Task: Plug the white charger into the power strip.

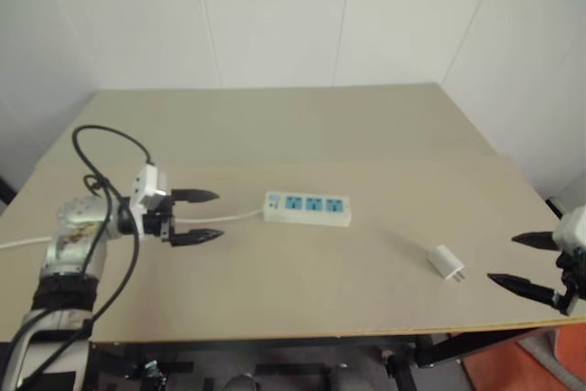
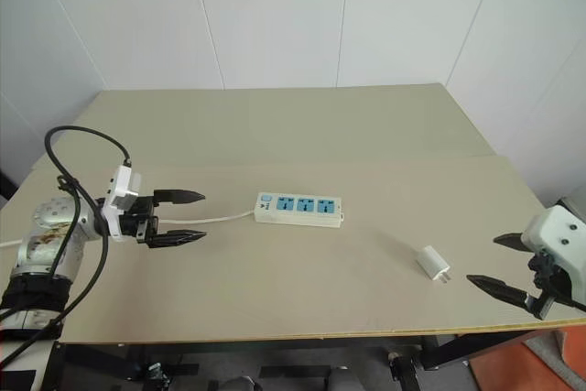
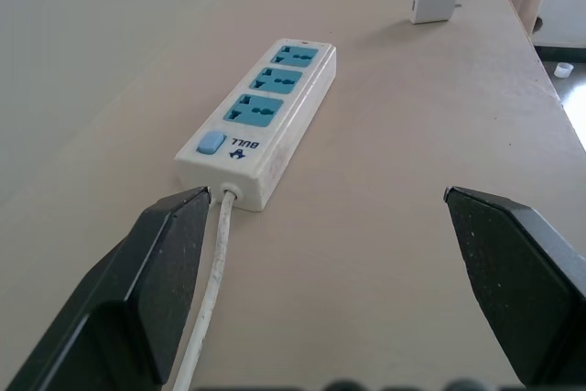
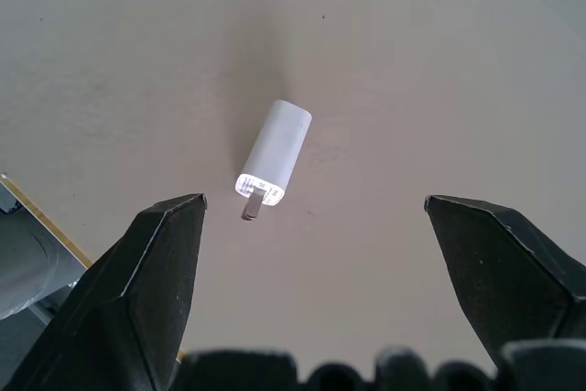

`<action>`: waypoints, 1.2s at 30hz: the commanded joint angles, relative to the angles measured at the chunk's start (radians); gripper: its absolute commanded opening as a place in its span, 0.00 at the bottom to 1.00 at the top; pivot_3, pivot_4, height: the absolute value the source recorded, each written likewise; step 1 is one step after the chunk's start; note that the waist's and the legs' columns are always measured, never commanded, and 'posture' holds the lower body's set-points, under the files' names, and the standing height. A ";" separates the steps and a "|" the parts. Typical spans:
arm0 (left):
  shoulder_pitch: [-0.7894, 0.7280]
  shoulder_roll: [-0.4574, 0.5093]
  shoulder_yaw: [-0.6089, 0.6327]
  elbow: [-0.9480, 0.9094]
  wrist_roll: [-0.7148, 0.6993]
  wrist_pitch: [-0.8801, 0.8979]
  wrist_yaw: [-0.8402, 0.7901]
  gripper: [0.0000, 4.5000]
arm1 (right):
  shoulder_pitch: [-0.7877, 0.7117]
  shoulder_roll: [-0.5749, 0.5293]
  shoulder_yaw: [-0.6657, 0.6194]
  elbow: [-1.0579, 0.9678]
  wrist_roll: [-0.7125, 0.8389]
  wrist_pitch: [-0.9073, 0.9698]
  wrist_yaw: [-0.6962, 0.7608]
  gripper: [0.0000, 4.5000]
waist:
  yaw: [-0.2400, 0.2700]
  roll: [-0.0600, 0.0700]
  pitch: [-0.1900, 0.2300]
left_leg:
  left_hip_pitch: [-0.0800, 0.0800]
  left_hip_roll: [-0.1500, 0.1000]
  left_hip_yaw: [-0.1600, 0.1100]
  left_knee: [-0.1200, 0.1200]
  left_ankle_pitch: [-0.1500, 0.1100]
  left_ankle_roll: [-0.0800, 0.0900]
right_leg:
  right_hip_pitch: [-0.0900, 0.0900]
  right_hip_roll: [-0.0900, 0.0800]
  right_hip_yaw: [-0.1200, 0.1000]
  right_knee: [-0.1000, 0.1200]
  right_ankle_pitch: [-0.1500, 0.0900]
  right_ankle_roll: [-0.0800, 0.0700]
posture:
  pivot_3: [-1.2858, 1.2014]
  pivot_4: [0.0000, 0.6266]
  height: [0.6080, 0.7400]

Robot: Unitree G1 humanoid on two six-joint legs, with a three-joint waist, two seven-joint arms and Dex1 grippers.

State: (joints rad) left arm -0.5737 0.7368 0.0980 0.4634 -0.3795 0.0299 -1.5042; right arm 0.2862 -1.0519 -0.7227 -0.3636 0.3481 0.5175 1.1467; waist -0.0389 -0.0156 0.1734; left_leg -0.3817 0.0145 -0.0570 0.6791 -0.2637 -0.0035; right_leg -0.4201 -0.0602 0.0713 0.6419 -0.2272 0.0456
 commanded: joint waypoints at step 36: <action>-0.449 -0.274 -0.157 0.841 0.427 -0.325 0.284 0.79 | -0.413 0.058 0.237 -0.603 0.234 0.470 -0.485 1.00 | 0.006 -0.005 0.000 | -0.003 -0.001 -0.002 0.001 0.000 0.000 | -0.001 0.000 -0.001 0.000 0.000 0.000 | 0.52 0.24 1.00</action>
State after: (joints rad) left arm -0.9992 0.4567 -0.0511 1.2989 0.0310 -0.3016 -1.2237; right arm -0.1086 -1.0006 -0.4819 -0.9367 0.5522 0.9479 0.7037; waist -0.0332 -0.0206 0.1737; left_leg -0.3853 0.0135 -0.0587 0.6802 -0.2637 -0.0035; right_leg -0.4215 -0.0603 0.0702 0.6418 -0.2269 0.0459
